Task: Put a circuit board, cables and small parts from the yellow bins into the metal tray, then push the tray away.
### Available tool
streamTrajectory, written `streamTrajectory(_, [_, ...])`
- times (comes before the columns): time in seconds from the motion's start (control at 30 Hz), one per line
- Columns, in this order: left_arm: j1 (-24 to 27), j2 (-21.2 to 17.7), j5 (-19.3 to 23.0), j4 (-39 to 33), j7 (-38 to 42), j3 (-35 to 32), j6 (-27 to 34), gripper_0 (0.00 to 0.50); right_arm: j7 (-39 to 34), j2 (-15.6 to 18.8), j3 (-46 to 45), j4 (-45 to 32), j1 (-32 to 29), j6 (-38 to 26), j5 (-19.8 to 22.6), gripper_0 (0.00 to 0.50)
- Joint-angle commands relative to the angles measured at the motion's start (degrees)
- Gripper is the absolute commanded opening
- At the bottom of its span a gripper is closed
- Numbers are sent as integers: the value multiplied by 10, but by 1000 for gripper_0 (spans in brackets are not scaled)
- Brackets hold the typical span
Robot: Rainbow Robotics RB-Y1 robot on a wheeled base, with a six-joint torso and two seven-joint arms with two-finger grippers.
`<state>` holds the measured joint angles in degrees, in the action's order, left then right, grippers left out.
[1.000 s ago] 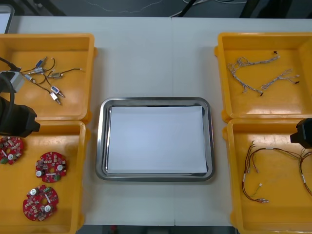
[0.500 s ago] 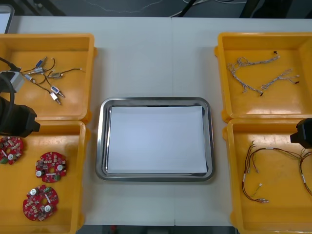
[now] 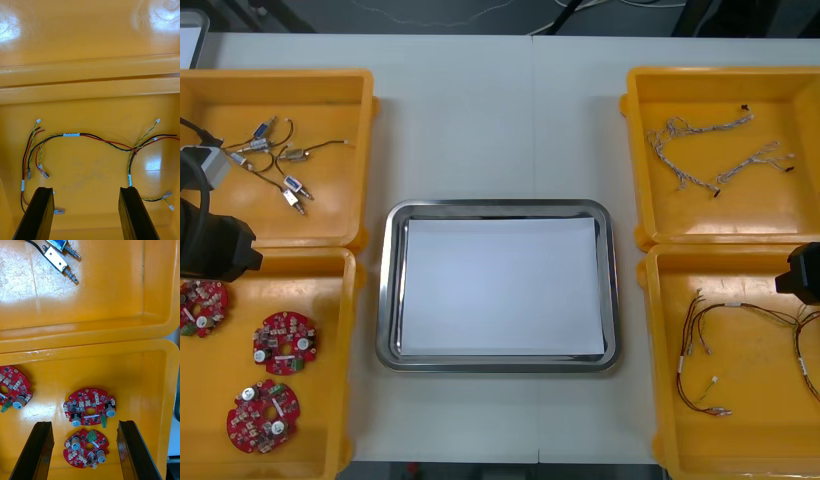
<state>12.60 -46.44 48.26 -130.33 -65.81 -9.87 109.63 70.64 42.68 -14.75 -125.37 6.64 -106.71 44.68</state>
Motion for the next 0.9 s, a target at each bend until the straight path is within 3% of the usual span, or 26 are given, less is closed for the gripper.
streamTrajectory(0.03, [-10, -23, 3, -16, -34, -16, 4, 500, 10, -5, -19, -17, -8, 5, -3, 500])
streamTrajectory(0.9, [-10, -23, 3, -16, -34, -16, 4, 500, 10, -5, -19, -17, -8, 5, -3, 500])
